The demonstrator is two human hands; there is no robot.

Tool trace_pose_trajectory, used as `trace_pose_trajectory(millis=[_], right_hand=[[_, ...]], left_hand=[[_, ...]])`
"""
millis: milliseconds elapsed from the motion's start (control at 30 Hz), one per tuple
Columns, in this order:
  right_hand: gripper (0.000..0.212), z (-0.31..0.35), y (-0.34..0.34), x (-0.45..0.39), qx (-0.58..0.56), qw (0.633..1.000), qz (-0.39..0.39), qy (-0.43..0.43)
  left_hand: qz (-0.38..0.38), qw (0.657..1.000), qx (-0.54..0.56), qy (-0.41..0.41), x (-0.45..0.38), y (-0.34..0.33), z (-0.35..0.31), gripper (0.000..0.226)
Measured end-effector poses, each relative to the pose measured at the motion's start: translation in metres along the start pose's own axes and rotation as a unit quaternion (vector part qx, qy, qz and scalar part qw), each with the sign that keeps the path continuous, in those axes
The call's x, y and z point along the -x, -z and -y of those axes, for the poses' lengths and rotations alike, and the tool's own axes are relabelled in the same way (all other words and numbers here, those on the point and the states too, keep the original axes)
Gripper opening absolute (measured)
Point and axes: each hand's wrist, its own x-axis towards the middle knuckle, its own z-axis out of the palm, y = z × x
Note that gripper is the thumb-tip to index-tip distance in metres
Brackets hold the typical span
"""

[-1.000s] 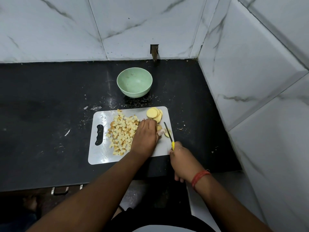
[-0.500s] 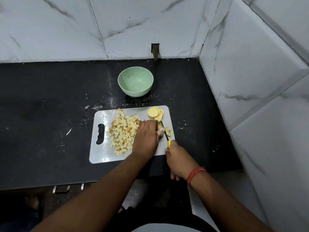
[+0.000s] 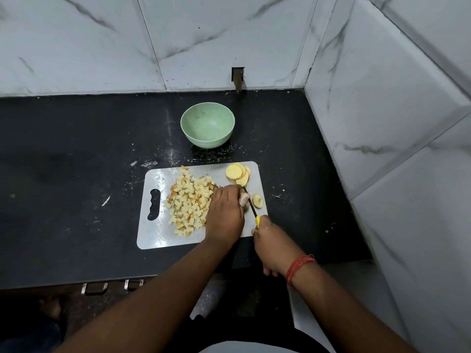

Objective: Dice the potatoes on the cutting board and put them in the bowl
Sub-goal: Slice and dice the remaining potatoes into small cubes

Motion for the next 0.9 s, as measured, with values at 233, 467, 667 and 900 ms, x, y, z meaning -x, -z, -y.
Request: trace_pose_trajectory(millis=[233,467,667,900], right_hand=[[0.029,0.003,-0.001,0.002,-0.016,0.999,-0.004,0.029],[0.039,0.017,-0.012,-0.013,-0.048,0.995,0.043,-0.075],[0.035,0.007,-0.006,-0.001,-0.042,0.999,0.006,0.019],[0.036,0.003,-0.004,0.001,-0.027,0.999,0.017,0.011]], left_hand=[[-0.003,1.0,0.003,0.011,-0.001,-0.003,0.001,0.049],[0.001,1.0,-0.001,0.013,-0.001,-0.004,0.0,0.048],[0.007,1.0,0.003,0.015,0.001,-0.002,-0.002,0.051],[0.006,1.0,-0.003,-0.005,0.002,-0.002,0.0,0.042]])
